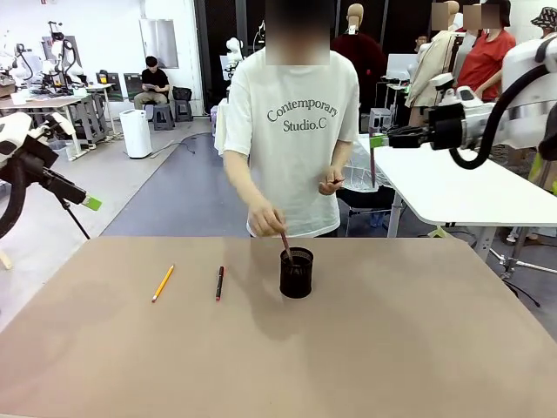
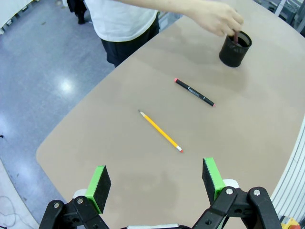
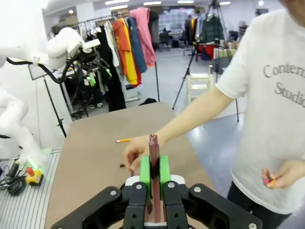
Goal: Place the pens into the pen holder.
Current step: Pick up a writing instrument from the table and place it into the Pen holder.
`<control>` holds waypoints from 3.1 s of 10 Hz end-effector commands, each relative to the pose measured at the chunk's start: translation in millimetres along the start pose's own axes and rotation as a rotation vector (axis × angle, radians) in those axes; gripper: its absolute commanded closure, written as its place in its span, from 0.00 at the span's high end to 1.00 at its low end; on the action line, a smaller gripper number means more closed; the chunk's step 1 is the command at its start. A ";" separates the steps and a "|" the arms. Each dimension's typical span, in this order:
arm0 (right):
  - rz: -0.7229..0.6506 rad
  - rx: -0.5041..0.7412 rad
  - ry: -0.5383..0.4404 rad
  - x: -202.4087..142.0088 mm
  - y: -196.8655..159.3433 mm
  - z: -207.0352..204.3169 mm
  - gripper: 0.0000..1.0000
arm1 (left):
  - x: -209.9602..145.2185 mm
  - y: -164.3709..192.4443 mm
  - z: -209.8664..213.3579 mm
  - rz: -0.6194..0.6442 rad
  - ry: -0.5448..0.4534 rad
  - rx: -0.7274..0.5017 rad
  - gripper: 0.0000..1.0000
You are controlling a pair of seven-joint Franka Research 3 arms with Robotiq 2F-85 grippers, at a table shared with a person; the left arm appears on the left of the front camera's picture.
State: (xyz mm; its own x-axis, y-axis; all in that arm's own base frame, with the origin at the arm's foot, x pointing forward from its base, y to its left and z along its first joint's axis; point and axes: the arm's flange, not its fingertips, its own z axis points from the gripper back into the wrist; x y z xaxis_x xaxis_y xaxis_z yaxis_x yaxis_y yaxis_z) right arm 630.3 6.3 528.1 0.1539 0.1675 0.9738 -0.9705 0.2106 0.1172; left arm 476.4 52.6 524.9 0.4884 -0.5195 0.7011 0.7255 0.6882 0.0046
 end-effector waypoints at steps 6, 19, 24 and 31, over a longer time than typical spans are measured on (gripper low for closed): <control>0.040 -0.100 -0.023 -7.6 11.0 26.4 0.00 | 0.0 0.2 0.7 -0.008 0.000 0.000 1.00; -0.005 -0.087 0.007 -3.5 3.2 28.9 0.00 | 0.0 0.2 0.7 -0.008 0.000 0.000 1.00; -0.005 -0.087 0.007 -3.5 3.2 28.9 0.00 | 0.0 0.2 0.7 -0.008 0.000 0.000 1.00; -0.005 -0.087 0.007 -3.5 3.2 28.9 0.00 | 0.0 0.2 0.7 -0.008 0.000 0.000 1.00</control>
State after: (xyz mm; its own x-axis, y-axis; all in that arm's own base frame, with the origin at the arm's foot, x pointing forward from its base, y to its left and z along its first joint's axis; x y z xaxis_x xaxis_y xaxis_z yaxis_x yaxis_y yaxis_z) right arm 621.5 -21.1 528.2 0.1558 0.1737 0.9724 -0.9509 0.2927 0.1001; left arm 476.4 52.7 524.9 0.4884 -0.5195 0.7011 0.7254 0.6883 0.0047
